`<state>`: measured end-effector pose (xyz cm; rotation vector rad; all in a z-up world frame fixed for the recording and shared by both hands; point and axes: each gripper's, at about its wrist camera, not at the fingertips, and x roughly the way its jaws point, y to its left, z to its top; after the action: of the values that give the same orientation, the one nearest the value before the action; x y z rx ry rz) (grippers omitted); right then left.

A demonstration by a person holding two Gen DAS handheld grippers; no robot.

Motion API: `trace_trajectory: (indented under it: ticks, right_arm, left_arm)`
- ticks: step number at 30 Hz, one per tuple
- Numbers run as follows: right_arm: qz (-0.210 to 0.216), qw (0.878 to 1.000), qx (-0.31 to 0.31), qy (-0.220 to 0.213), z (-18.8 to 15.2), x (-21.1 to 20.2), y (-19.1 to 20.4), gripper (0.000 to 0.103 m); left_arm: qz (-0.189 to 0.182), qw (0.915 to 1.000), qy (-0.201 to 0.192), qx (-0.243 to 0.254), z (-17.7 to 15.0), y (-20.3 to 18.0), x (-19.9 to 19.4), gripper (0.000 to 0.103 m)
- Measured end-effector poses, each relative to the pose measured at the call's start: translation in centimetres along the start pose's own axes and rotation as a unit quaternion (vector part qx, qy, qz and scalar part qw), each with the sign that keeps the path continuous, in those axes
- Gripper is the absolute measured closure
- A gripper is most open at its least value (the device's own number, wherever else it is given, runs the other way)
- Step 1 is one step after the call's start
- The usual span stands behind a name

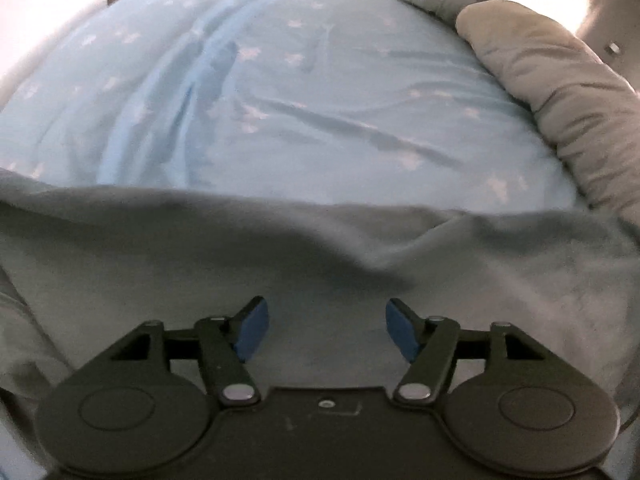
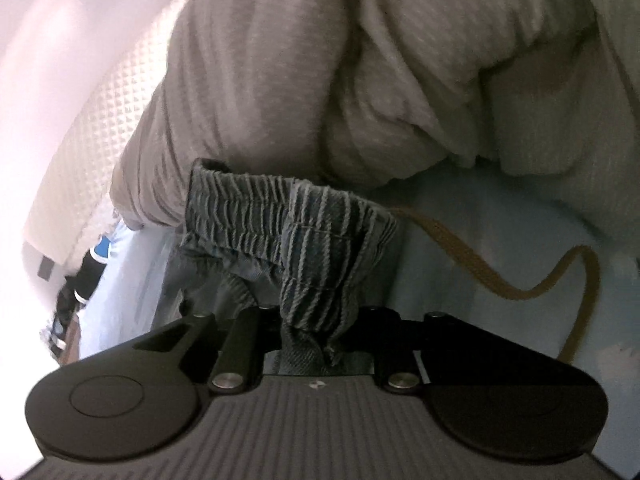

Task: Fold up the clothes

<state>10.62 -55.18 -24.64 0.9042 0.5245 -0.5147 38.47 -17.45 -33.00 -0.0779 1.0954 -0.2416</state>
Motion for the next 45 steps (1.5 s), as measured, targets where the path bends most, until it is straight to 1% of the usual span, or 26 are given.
trace_trajectory:
  ticks: [2,3,5,8,9,13,17,18,19,21,23,24,27,28,29,31,32,33,34,35,37,40,41,43,45]
  right_arm:
    - [-0.007,1.000,-0.024,-0.011,-0.3,1.0,1.7,0.085]
    - [-0.009,0.999,-0.037,-0.018,0.1,2.4,1.8,0.085]
    - [-0.013,0.997,-0.063,-0.035,1.0,4.9,2.1,0.085]
    - [-0.014,0.993,-0.097,-0.063,1.5,6.6,3.7,0.085]
    - [-0.013,0.992,-0.106,-0.073,2.0,6.8,4.3,0.086]
    - [-0.001,0.981,-0.151,-0.121,0.9,4.7,7.8,0.087]
    - [0.020,0.962,-0.223,-0.159,-0.8,3.8,14.3,0.088]
    - [0.028,0.956,-0.242,-0.165,-1.0,5.0,16.6,0.088]
    - [0.036,0.948,-0.265,-0.172,-1.6,5.5,18.5,0.088]
    - [0.057,0.932,-0.310,-0.181,-3.8,5.5,21.3,0.088]
    - [0.078,0.916,-0.349,-0.183,-6.1,4.9,22.8,0.089]
    - [0.088,0.905,-0.373,-0.183,-7.7,4.9,23.6,0.089]
    - [0.129,0.875,-0.440,-0.157,-13.1,1.6,22.2,0.089]
    - [0.138,0.862,-0.466,-0.145,-14.6,-0.2,20.5,0.089]
    - [0.145,0.849,-0.493,-0.120,-16.8,-0.2,19.8,0.089]
    - [0.155,0.822,-0.544,-0.060,-21.3,1.3,19.0,0.088]
    - [0.152,0.804,-0.574,-0.030,-23.6,2.6,18.4,0.088]
    - [0.147,0.783,-0.604,0.000,-25.8,3.9,17.7,0.088]
    - [0.143,0.767,-0.626,0.006,-27.2,4.4,17.1,0.087]
    - [0.141,0.752,-0.644,-0.002,-28.0,4.4,16.6,0.087]
    - [0.143,0.741,-0.656,-0.013,-28.0,3.9,16.2,0.086]
    - [0.141,0.738,-0.660,-0.015,-26.8,2.6,16.2,0.083]
    - [0.140,0.738,-0.660,-0.011,-26.4,2.3,16.4,0.081]
    - [0.140,0.741,-0.657,0.000,-25.5,1.2,16.9,0.074]
    - [0.137,0.746,-0.651,0.004,-25.1,1.8,18.1,0.068]
  left_arm:
    - [-0.024,0.9995,-0.021,0.003,-1.0,1.5,0.5,0.039]
    - [-0.035,0.9988,-0.034,0.005,-1.5,2.1,0.7,0.039]
    - [-0.052,0.9968,-0.059,0.010,-2.0,2.4,0.8,0.031]
    - [-0.069,0.9941,-0.083,-0.002,-2.6,2.7,0.5,0.028]
    - [-0.075,0.9933,-0.087,-0.010,-2.7,2.9,0.3,0.028]
    - [-0.101,0.9886,-0.100,-0.049,-3.7,4.6,-1.9,0.028]
    - [-0.093,0.9870,-0.108,-0.074,-4.5,7.1,-5.0,0.028]
    - [-0.090,0.9867,-0.110,-0.080,-4.7,7.9,-5.9,0.028]
    - [-0.086,0.9862,-0.113,-0.085,-4.9,8.8,-6.8,0.028]
    - [-0.072,0.9856,-0.123,-0.092,-5.1,10.7,-8.6,0.028]
    - [-0.056,0.9844,-0.133,-0.101,-5.4,12.8,-10.3,0.028]
    - [-0.044,0.9837,-0.139,-0.106,-5.6,13.8,-11.1,0.028]
    - [-0.007,0.9808,-0.155,-0.118,-6.4,16.9,-13.4,0.028]
    - [0.003,0.9797,-0.158,-0.123,-6.8,17.9,-14.0,0.028]
    - [0.014,0.9787,-0.161,-0.126,-7.2,18.9,-14.6,0.028]
    - [0.036,0.9780,-0.163,-0.125,-8.0,20.5,-15.5,0.028]
    - [0.046,0.9779,-0.163,-0.122,-8.4,21.2,-15.8,0.028]
    - [0.054,0.9780,-0.163,-0.118,-8.7,21.8,-16.2,0.028]
    - [0.060,0.9781,-0.164,-0.113,-9.1,22.4,-16.5,0.028]
    - [0.065,0.9782,-0.165,-0.107,-9.3,22.9,-16.8,0.028]
    - [0.068,0.9782,-0.168,-0.101,-9.8,24.1,-17.5,0.028]
    - [0.069,0.9755,-0.171,-0.121,-10.6,26.3,-17.9,0.028]
    - [0.070,0.9740,-0.171,-0.131,-10.8,27.2,-18.1,0.028]
    - [0.071,0.9693,-0.177,-0.156,-11.3,29.1,-18.4,0.028]
    - [0.071,0.9634,-0.184,-0.182,-11.5,31.2,-18.7,0.028]
